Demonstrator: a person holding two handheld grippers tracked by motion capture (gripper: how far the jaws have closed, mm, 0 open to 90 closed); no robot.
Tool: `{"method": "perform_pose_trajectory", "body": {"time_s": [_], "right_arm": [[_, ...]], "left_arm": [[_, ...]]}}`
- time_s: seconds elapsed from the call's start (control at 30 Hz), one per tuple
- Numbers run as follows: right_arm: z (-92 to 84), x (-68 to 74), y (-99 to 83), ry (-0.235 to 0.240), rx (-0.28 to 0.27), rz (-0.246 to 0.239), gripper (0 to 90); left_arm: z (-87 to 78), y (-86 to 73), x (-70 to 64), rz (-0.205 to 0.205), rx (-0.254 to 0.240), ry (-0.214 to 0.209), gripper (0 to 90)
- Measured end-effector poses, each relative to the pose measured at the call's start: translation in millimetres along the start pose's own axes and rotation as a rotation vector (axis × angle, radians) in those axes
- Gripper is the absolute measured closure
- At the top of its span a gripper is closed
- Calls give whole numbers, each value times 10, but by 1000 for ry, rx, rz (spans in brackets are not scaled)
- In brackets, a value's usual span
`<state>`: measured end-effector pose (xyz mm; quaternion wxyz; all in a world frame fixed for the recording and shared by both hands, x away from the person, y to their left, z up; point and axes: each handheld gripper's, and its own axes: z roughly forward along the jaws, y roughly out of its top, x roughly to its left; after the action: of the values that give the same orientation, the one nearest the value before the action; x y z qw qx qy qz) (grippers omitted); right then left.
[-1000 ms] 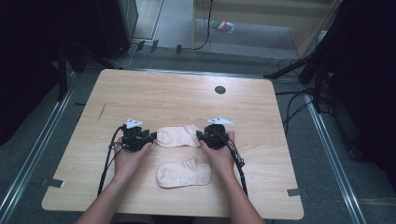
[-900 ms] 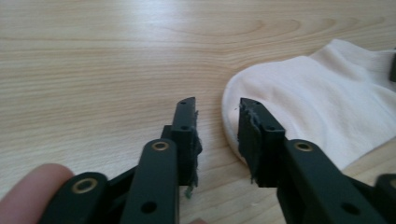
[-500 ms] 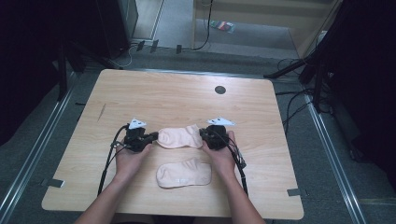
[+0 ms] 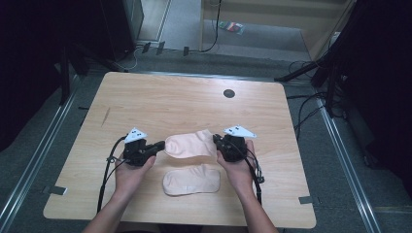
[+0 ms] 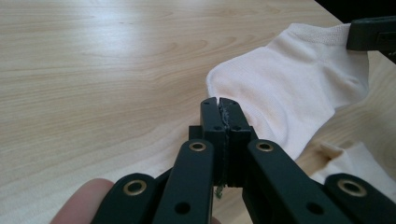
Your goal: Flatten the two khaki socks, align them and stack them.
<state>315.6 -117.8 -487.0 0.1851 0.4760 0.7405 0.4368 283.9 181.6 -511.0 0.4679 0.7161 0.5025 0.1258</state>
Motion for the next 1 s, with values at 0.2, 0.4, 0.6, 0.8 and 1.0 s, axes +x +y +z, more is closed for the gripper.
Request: {"method": "perform_pose_trajectory", "body": {"time_s": [0.2, 0.4, 0.6, 0.8, 1.0], "right_arm": [[-178, 65, -94, 8, -6, -7, 882], [-316, 118, -216, 22, -6, -3, 882], [-450, 158, -356, 36, -13, -7, 882], [-561, 168, -496, 43, -12, -1, 882], [-621, 221, -621, 55, 3, -3, 882]], "left_arm": [[-128, -94, -150, 9, -1, -29, 900], [-290, -216, -255, 13, -7, -51, 900], [-406, -348, -265, 2, 12, -71, 900], [-461, -487, -286, 18, 38, -79, 900], [-494, -615, -270, -10, 57, -87, 900]]}}
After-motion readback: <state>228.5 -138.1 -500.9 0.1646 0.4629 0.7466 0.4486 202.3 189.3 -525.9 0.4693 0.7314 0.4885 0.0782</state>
